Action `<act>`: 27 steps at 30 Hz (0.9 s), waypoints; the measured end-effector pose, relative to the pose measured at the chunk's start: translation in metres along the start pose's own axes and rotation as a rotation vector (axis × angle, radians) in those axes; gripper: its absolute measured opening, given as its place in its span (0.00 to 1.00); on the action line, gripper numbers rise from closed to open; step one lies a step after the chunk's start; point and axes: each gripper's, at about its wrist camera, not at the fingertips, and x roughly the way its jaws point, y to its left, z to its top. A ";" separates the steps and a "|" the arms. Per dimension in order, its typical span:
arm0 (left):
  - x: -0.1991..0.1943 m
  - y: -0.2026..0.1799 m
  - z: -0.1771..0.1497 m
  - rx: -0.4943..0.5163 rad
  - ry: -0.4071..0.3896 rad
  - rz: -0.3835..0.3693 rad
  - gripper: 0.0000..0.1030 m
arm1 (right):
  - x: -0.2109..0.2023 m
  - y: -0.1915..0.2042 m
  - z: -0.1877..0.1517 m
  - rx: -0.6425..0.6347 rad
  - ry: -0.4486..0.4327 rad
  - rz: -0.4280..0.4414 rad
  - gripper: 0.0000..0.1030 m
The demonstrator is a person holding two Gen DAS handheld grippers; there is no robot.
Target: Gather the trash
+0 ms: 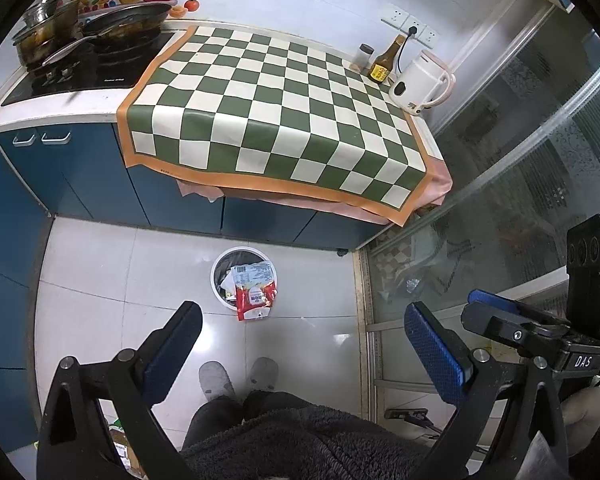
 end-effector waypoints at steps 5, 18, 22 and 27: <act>-0.002 0.003 -0.002 -0.005 0.000 0.002 1.00 | 0.003 0.003 0.001 -0.008 0.012 0.003 1.00; -0.003 0.004 -0.001 -0.008 -0.003 0.001 1.00 | 0.006 0.007 0.003 -0.012 0.016 0.005 1.00; -0.003 0.004 -0.002 -0.008 -0.003 0.002 1.00 | 0.007 0.008 0.003 -0.012 0.016 0.004 1.00; -0.003 0.004 -0.001 -0.009 -0.004 0.002 1.00 | 0.007 0.007 0.003 -0.010 0.015 0.005 1.00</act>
